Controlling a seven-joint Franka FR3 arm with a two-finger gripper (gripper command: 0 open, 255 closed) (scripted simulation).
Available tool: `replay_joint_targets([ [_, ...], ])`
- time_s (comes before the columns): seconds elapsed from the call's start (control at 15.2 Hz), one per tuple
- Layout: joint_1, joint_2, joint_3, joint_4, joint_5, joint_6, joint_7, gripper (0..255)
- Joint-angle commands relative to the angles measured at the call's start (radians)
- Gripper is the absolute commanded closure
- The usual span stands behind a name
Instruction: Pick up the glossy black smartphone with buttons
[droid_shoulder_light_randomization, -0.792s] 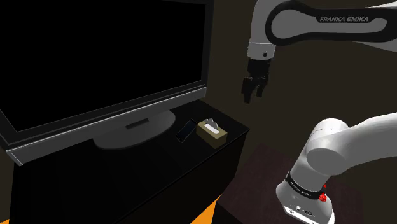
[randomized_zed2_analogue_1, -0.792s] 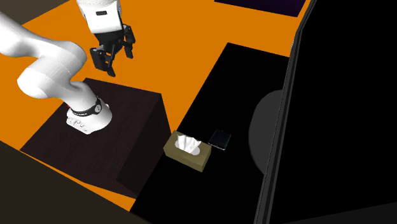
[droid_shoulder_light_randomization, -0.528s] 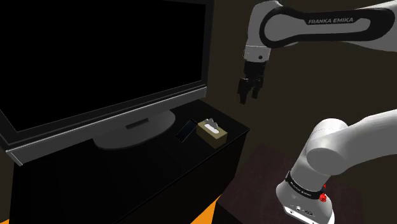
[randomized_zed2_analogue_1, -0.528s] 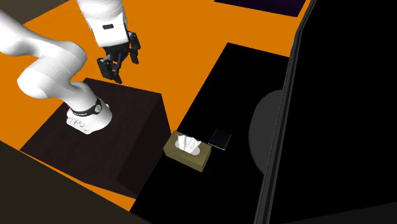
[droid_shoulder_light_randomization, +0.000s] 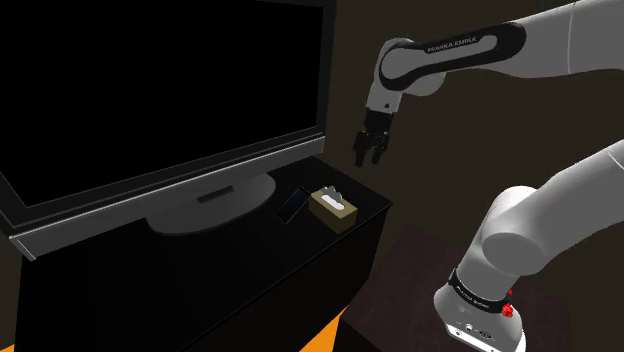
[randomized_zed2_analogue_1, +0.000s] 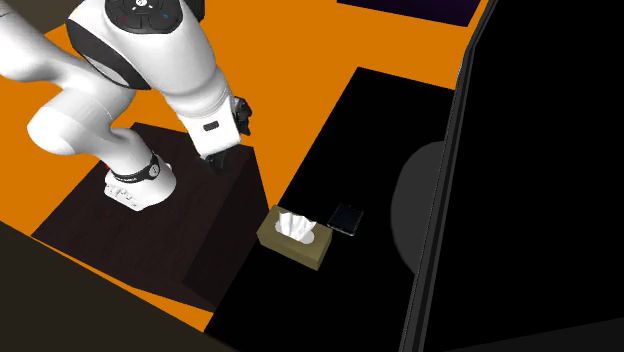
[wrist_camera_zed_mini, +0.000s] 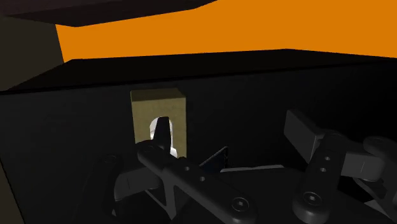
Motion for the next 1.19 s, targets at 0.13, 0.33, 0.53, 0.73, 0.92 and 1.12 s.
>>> replay_joint_targets([
  [0.13,0.025,0.167,-0.075,0.048,0.115,0.093,-0.127,0],
  [0.33,0.042,0.301,-0.122,0.106,0.226,0.129,-0.237,0],
  [0.53,0.048,0.442,-0.153,0.182,0.352,0.134,-0.35,0],
  [0.73,0.036,0.586,-0.162,0.274,0.481,0.113,-0.454,0],
  [0.92,0.006,0.73,-0.151,0.379,0.598,0.074,-0.538,0],
  [1.12,-0.033,0.87,-0.124,0.497,0.7,0.027,-0.599,0],
])
